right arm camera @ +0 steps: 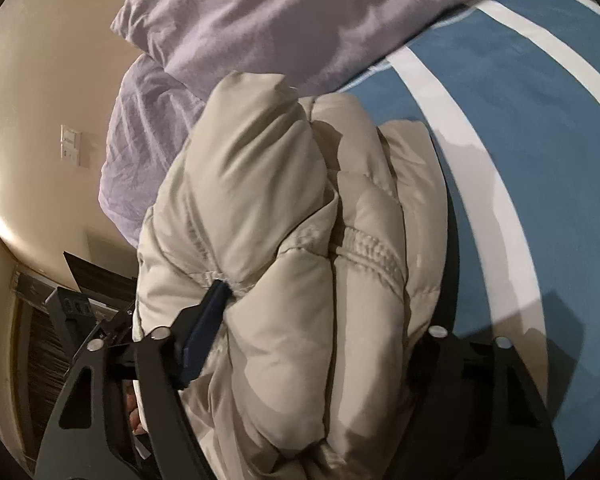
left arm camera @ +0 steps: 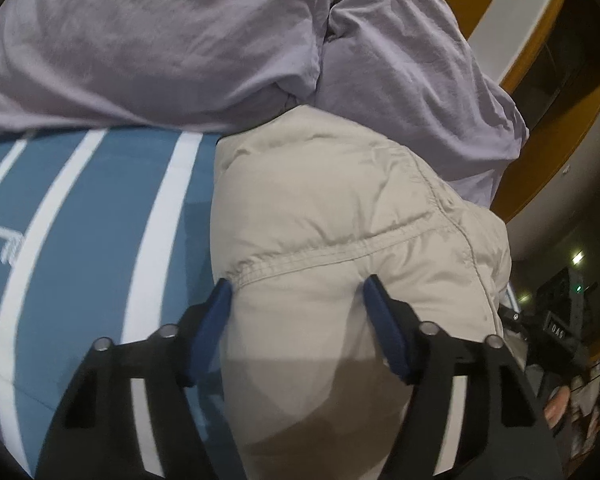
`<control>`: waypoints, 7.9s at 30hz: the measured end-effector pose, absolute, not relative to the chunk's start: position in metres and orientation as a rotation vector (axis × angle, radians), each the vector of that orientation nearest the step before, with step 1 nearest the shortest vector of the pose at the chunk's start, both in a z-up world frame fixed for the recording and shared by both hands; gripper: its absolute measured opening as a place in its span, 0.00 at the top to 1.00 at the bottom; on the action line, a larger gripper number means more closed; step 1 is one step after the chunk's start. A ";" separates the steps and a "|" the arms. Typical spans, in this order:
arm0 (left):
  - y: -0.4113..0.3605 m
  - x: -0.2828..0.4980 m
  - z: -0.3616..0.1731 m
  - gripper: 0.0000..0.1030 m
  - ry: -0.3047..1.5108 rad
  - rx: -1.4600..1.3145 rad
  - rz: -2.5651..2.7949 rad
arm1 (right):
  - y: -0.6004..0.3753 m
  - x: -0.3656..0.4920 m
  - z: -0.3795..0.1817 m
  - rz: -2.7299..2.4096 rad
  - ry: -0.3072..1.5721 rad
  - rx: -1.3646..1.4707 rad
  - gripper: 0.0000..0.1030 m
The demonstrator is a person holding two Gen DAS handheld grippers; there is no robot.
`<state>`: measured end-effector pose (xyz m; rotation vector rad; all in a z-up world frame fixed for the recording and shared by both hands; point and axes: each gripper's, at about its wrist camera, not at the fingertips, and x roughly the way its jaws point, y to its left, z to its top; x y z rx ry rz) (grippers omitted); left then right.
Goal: Fold large clothes
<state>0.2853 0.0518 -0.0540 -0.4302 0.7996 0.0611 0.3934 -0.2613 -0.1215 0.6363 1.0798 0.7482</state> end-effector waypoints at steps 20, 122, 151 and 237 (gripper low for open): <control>0.104 0.289 -0.077 0.06 0.825 -0.609 0.030 | -0.246 0.406 -0.128 0.789 1.052 0.653 0.34; 0.103 0.298 -0.057 0.02 0.611 -0.065 0.351 | -0.060 0.386 -0.085 0.517 0.645 -0.042 0.44; 0.104 0.297 -0.057 0.02 0.603 -0.051 0.355 | -0.061 0.385 -0.085 0.518 0.637 -0.031 0.44; 0.032 0.074 -0.021 0.02 0.767 -0.291 0.189 | -0.181 0.173 -0.036 0.679 0.866 0.033 0.01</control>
